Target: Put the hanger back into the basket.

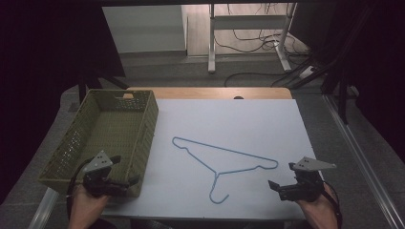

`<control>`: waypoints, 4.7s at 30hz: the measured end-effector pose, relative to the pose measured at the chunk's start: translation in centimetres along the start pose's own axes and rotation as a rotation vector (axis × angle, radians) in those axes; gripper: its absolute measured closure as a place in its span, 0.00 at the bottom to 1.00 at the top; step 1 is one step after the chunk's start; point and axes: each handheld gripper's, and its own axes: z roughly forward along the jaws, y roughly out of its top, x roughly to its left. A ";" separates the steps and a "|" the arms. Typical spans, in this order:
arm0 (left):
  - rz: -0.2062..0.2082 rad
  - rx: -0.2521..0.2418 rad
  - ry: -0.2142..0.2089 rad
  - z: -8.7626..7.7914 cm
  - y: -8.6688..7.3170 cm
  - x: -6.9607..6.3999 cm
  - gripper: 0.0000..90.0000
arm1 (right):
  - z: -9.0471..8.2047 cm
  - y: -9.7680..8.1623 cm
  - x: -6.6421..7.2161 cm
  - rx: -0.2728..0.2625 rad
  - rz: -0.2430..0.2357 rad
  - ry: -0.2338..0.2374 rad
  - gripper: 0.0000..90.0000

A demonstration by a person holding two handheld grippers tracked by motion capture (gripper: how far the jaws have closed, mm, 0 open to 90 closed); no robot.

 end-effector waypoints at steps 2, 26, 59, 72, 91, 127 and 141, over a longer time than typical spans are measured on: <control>-0.003 -0.018 0.001 -0.1 0.0 0.0 0.00 | 0.0 0.0 0.0 0.000 0.005 0.000 0.00; -0.010 -0.050 -0.076 -0.4 1.0 -0.6 0.01 | 0.1 0.7 0.6 0.019 -0.025 0.021 0.01; 0.078 0.031 -0.269 6.2 5.8 -6.7 0.02 | 2.9 5.6 1.4 0.204 -0.106 0.084 0.00; 0.091 0.065 -0.311 10.9 7.1 -7.5 0.01 | 5.6 7.4 2.1 0.256 -0.202 0.096 0.08; 0.149 0.134 -0.297 14.6 6.8 -7.4 0.01 | 11.3 9.0 4.2 0.393 -0.397 0.201 0.43; 0.134 0.213 -0.279 15.4 5.9 -7.0 0.02 | 16.3 8.6 4.8 0.496 -0.644 0.431 0.96; 0.126 0.317 -0.306 14.6 5.6 -7.9 0.81 | 14.4 9.6 4.4 0.385 -0.555 0.467 0.96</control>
